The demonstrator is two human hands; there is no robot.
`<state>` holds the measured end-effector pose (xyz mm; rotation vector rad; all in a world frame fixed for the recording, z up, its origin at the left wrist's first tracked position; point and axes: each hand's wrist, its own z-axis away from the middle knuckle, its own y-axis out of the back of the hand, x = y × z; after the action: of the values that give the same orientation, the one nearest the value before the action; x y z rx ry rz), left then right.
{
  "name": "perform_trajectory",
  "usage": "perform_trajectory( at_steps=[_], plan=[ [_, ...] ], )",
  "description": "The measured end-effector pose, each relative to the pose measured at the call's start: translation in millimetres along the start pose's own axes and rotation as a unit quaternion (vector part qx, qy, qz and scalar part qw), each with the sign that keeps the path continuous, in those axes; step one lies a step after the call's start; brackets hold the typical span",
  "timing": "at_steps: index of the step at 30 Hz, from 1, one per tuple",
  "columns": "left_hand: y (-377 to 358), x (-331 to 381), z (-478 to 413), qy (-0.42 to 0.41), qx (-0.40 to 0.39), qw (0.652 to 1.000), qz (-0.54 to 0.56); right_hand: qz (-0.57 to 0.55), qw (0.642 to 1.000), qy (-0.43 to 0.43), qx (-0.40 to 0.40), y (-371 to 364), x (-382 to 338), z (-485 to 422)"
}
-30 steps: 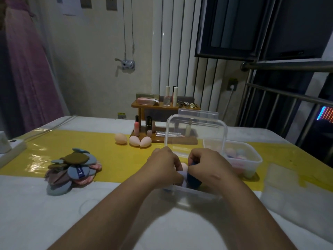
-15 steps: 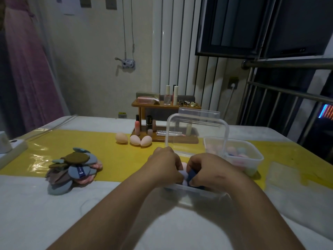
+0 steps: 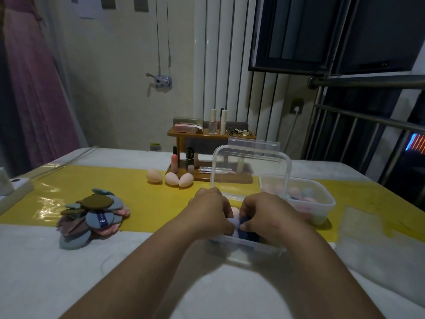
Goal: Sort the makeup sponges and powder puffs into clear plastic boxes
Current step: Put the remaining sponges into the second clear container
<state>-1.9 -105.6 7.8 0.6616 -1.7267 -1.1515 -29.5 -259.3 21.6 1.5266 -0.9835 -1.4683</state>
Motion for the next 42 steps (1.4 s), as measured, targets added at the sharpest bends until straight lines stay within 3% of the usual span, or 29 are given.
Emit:
perform_trajectory(
  at_steps=[8, 15, 19, 29, 38, 42],
  plan=[
    [-2, -2, -1, -0.008, -0.006, 1.000, -0.008, 0.000, 1.000, 0.010, -0.007, -2, 2, -2],
    [-2, -4, -1, -0.010, -0.008, 1.000, -0.003, 0.012, 0.997, 0.032, -0.071, 2, 8, -1],
    [-2, -3, -1, -0.004, -0.010, 1.000, -0.003, 0.013, 0.998, 0.019, -0.050, 1, 7, -2],
    [-4, -2, -1, 0.006, 0.009, 1.000, 0.012, -0.063, 0.994, 0.040, -0.075, 9, 11, 0],
    [-3, -5, 0, -0.006, 0.010, 0.999, 0.045, -0.104, 0.992, 0.058, -0.045, 11, 11, 0],
    [-2, -5, 0, -0.009, 0.008, 0.999, 0.036, -0.111, 0.992, 0.045, 0.024, 7, 13, -5]
  ],
)
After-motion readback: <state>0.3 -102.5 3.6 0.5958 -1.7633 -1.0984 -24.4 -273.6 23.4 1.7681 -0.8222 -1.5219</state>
